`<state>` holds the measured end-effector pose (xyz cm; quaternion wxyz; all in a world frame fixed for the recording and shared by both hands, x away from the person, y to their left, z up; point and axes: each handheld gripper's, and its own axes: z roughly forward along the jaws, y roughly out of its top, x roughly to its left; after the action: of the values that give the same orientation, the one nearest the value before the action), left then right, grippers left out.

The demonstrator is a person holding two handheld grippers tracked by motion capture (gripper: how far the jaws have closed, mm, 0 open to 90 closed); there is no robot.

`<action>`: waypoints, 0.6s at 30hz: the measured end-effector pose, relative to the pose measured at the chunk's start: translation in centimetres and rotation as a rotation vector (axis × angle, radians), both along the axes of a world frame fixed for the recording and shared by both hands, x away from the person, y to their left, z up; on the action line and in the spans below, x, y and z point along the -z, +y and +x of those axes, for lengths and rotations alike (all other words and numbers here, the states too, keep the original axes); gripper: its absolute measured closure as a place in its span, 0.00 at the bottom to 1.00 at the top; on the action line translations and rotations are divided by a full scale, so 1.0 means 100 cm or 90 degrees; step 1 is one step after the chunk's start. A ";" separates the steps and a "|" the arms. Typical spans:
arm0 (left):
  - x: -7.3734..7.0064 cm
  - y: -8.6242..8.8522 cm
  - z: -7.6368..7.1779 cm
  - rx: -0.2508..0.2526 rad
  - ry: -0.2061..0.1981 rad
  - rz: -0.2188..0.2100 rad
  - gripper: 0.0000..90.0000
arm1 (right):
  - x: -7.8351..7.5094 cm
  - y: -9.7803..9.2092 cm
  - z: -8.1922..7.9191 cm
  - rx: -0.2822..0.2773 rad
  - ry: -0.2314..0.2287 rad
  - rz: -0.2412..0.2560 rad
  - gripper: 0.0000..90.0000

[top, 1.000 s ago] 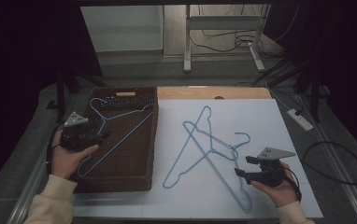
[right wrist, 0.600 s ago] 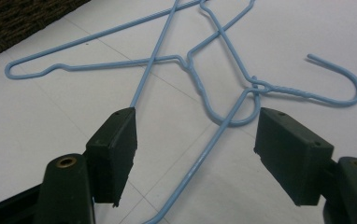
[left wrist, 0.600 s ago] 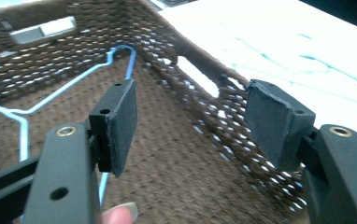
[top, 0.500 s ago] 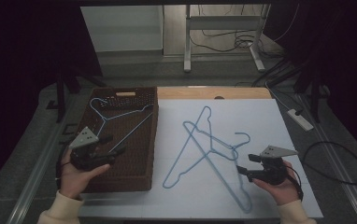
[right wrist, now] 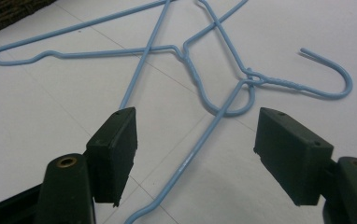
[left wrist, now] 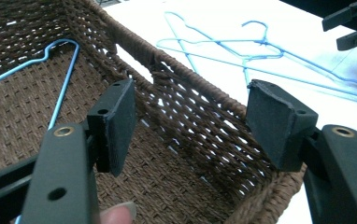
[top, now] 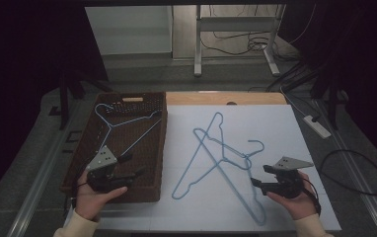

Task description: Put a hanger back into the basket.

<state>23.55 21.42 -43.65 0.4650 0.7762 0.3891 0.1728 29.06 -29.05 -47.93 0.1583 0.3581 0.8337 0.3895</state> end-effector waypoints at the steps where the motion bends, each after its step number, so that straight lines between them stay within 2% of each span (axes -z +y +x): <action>1: 0.000 -0.001 0.000 0.000 -0.001 -0.001 0.38 | 0.000 0.000 0.000 0.002 0.000 -0.001 0.34; 18: 0.004 -0.014 -0.002 0.018 0.002 0.007 0.38 | -0.003 -0.009 0.002 0.021 -0.010 0.003 0.35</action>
<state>23.36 20.01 -44.06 0.4625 0.7844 0.3779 0.1672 29.23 -29.93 -47.59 0.1708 0.3693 0.8254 0.3915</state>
